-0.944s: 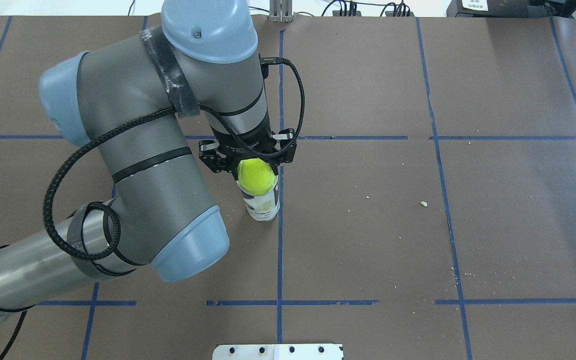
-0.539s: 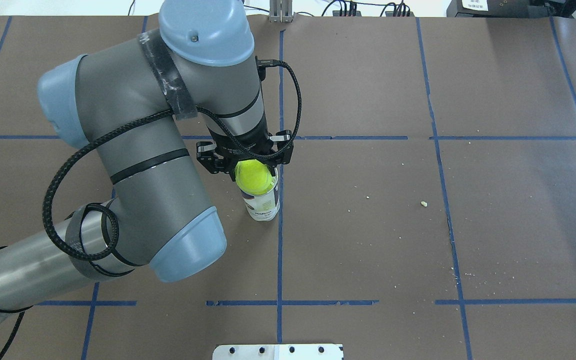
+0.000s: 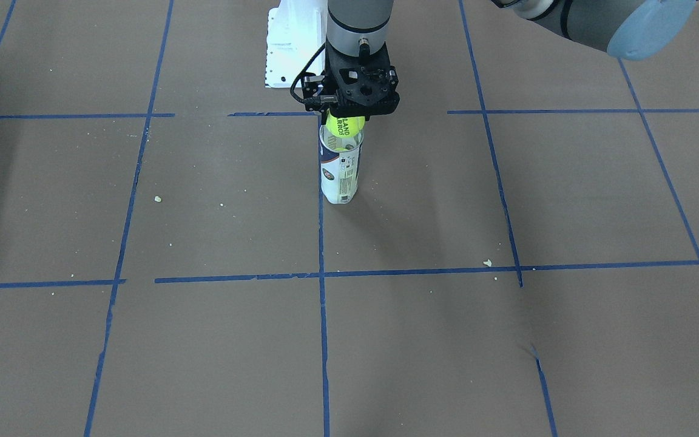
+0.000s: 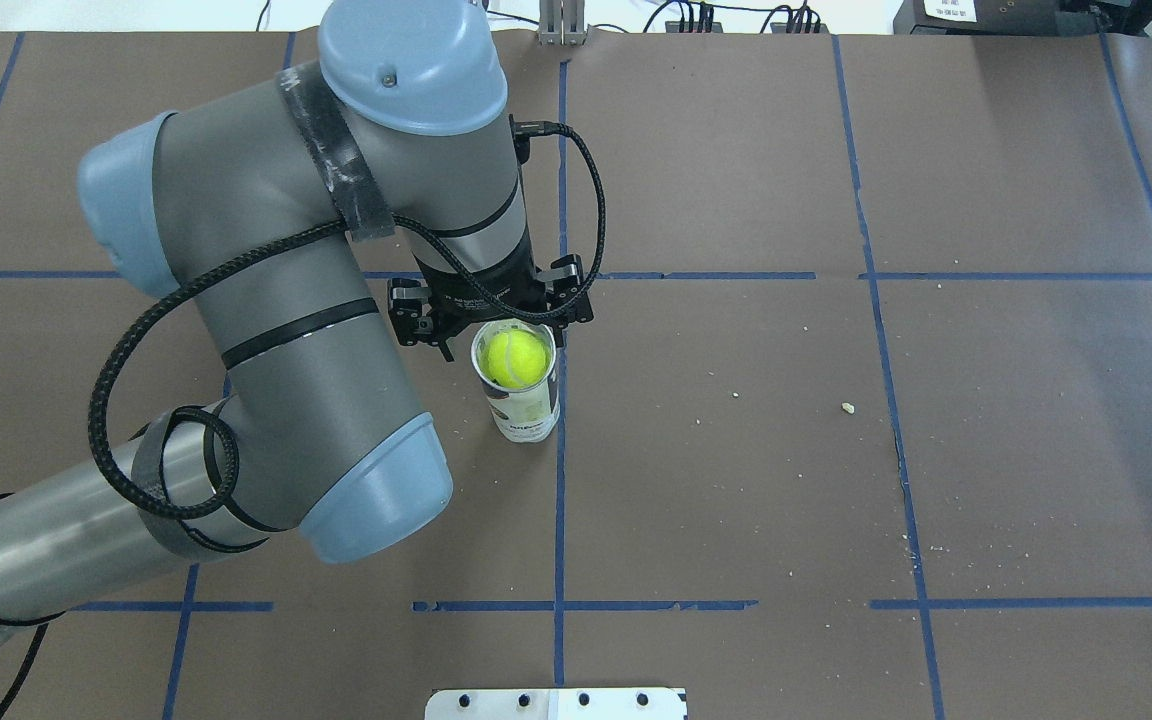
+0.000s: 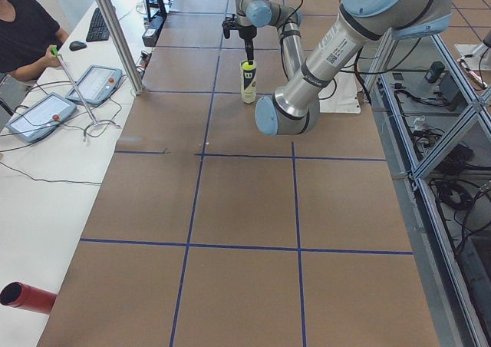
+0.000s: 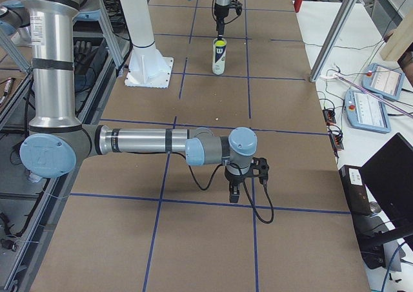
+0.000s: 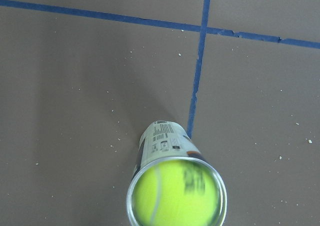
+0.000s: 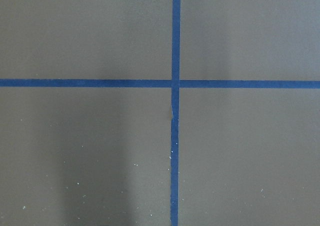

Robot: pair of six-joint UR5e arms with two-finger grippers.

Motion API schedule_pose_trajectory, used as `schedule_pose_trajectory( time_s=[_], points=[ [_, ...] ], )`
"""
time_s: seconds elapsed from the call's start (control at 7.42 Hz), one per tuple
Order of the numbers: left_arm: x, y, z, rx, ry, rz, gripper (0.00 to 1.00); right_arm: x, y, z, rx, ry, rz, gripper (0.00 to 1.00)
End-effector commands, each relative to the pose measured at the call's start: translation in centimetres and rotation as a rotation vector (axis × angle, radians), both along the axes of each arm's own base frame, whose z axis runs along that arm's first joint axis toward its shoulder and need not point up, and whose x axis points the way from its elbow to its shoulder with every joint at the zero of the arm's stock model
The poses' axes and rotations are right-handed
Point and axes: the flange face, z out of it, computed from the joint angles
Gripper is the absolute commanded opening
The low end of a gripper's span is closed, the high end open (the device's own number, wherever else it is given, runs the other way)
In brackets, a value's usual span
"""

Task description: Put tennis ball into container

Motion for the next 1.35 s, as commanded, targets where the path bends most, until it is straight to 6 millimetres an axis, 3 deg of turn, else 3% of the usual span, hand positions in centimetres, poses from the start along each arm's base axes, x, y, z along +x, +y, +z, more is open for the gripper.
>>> schedule_pose_trajectory(
  time_s=[0.0, 0.13, 0.27, 0.4, 0.54, 0.67, 0.81, 0.94, 1.21],
  points=[
    [-0.1, 0.1, -0.1, 0.003, 0.003, 0.001, 1.00, 0.0, 0.0, 0.0, 0.000, 0.000, 0.000, 1.00],
    [-0.8, 0.3, -0.4, 0.016, 0.016, -0.001, 1.00, -0.1, 0.0, 0.0, 0.000, 0.000, -0.001, 1.00],
    [-3.2, 1.0, 0.6, 0.074, 0.040, 0.020, 1.00, 0.0, 0.0, 0.0, 0.000, 0.000, 0.000, 1.00],
    [-6.8, 0.5, 4.0, 0.216, 0.058, 0.079, 1.00, -0.1, 0.0, 0.0, 0.000, 0.000, -0.001, 1.00],
    [-10.3, -2.8, 5.9, 0.314, 0.043, 0.079, 1.00, -0.1, 0.0, 0.0, 0.000, 0.000, -0.001, 1.00],
    [-14.6, -6.2, 9.6, 0.379, 0.007, 0.073, 1.00, 0.0, 0.0, 0.0, 0.000, 0.000, 0.000, 1.00],
    [-20.1, -9.1, 12.5, 0.417, -0.022, 0.051, 1.00, 0.0, 0.0, 0.0, 0.000, 0.000, 0.000, 1.00],
    [-25.4, -10.8, 16.9, 0.371, -0.017, 0.058, 1.00, 0.0, 0.0, 0.0, 0.000, 0.000, 0.000, 1.00],
    [-37.1, -12.5, 27.8, 0.368, -0.108, 0.075, 1.00, 0.0, 0.0, 0.0, 0.000, 0.000, 0.000, 1.00]
  ],
)
